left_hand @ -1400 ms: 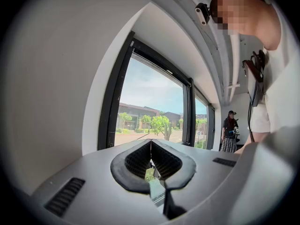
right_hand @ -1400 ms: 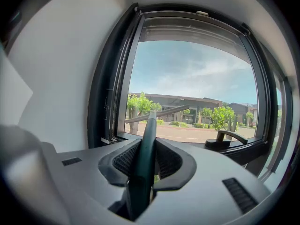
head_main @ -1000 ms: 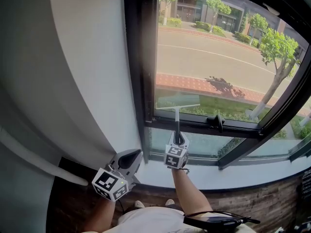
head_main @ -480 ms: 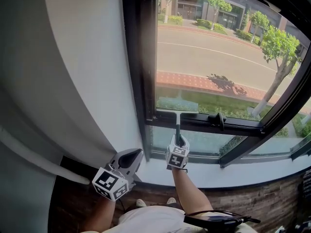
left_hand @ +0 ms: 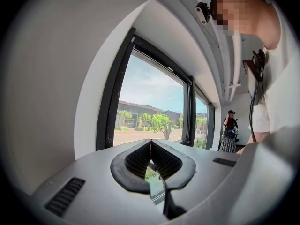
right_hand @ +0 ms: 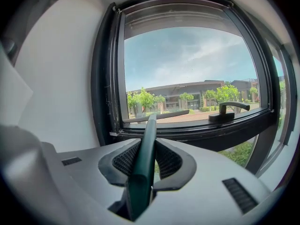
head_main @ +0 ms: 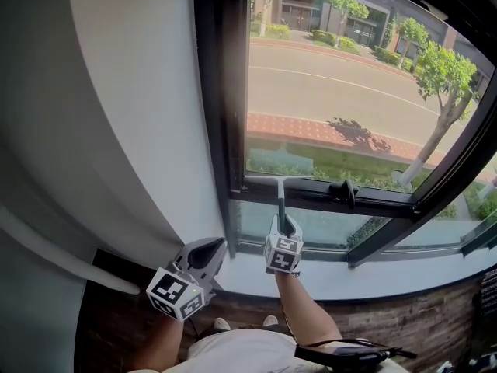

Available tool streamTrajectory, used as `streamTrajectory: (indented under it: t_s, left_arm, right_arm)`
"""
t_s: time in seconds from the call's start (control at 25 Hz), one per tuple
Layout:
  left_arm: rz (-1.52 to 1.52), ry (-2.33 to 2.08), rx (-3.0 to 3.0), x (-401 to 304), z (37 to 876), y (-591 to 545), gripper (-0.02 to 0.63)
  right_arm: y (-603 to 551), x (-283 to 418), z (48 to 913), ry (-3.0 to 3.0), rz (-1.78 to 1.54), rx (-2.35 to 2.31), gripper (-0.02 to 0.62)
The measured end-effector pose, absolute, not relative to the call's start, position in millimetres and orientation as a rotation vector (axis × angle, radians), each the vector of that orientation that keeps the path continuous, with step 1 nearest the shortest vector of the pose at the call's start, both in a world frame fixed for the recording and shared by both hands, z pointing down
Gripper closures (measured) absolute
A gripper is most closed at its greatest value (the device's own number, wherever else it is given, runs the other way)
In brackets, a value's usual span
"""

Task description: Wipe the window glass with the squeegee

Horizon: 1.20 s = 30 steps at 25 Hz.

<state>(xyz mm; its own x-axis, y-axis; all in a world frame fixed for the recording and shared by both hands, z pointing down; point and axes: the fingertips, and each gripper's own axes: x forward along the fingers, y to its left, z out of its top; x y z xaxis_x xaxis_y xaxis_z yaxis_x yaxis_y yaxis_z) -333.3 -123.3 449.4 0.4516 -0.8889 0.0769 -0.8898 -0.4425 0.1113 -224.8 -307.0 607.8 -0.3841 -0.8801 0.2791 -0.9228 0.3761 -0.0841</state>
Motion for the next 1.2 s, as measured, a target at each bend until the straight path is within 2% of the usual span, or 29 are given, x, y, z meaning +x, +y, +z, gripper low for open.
streamTrajectory:
  t_s: [0.28, 0.6, 0.92, 1.2]
  left_arm:
    - [0.006, -1.558, 2.549, -323.5, 456.9, -125.5, 0.589]
    - [-0.017, -1.548, 2.517, -295.5, 465.8, -132.6, 0.589]
    - [0.028, -1.521, 2.477, -241.3, 492.2, -127.8, 0.589]
    - [0.017, -1.444, 2.522, -223.8, 492.6, -102.8, 0.590]
  right_arm:
    - [-291.0, -207.5, 565.4, -2.547, 0.240, 1.574, 0.497]
    - [-250.8, -156.9, 512.1, -2.697, 0.022, 1.437, 0.497]
    - [-232.9, -68.6, 492.9, -2.760, 0.096, 1.441, 0.497]
    - [-190.4, -27.6, 472.7, -2.717, 0.062, 1.549, 0.497]
